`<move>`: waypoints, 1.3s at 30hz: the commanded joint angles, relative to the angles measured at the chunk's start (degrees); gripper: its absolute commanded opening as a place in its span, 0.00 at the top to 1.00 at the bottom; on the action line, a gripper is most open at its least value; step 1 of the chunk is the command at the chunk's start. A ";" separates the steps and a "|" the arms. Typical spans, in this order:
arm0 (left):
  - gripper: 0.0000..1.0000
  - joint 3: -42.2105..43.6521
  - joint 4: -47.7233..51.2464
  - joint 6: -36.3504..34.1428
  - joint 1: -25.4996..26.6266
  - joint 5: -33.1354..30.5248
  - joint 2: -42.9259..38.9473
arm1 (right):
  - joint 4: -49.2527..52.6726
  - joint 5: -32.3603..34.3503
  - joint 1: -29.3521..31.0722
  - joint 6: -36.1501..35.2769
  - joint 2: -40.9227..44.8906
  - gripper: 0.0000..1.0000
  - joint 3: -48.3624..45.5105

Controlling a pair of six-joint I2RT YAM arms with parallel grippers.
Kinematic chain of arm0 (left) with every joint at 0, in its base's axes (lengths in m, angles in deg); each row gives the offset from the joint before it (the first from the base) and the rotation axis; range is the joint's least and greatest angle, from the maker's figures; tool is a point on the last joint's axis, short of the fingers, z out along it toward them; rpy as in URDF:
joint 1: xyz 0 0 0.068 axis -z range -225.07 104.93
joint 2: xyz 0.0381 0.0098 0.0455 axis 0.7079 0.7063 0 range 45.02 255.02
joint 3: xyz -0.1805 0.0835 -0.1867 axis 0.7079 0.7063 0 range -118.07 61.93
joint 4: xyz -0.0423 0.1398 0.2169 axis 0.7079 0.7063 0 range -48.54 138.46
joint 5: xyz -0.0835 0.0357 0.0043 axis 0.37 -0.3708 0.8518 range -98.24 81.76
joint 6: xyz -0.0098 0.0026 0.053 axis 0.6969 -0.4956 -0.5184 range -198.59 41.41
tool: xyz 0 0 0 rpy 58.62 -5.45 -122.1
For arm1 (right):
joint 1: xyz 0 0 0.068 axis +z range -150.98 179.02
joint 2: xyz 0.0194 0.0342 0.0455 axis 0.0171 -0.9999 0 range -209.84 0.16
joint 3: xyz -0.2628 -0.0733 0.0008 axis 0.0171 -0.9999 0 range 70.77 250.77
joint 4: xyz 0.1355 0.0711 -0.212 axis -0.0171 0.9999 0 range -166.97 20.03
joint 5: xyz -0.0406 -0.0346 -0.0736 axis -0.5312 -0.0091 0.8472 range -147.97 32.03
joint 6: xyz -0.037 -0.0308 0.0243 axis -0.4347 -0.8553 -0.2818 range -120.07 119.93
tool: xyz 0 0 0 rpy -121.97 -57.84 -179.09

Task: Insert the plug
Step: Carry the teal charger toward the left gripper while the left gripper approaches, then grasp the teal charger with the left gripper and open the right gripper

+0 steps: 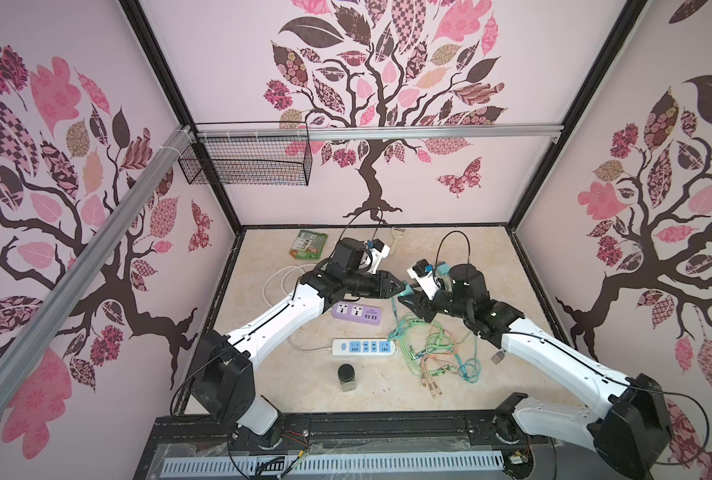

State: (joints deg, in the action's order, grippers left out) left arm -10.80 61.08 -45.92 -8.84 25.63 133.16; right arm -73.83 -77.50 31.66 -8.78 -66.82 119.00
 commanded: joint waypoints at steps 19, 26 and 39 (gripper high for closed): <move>0.92 -1.07 -4.75 1.03 0.08 3.66 1.20 | 0.44 9.52 0.59 5.89 8.12 0.35 -1.61; 1.00 0.91 -10.15 2.42 0.07 2.57 -0.02 | 1.80 7.95 0.60 15.52 14.62 0.33 -2.72; 1.00 10.52 -32.52 10.46 0.07 -0.54 -5.79 | -21.49 -7.82 0.58 37.35 25.88 0.35 -16.52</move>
State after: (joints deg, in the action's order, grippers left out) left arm -2.99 39.09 -38.36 -8.90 26.22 129.86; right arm -85.72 -81.00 32.12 21.36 -42.38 104.44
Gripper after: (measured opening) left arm 0.278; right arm 0.650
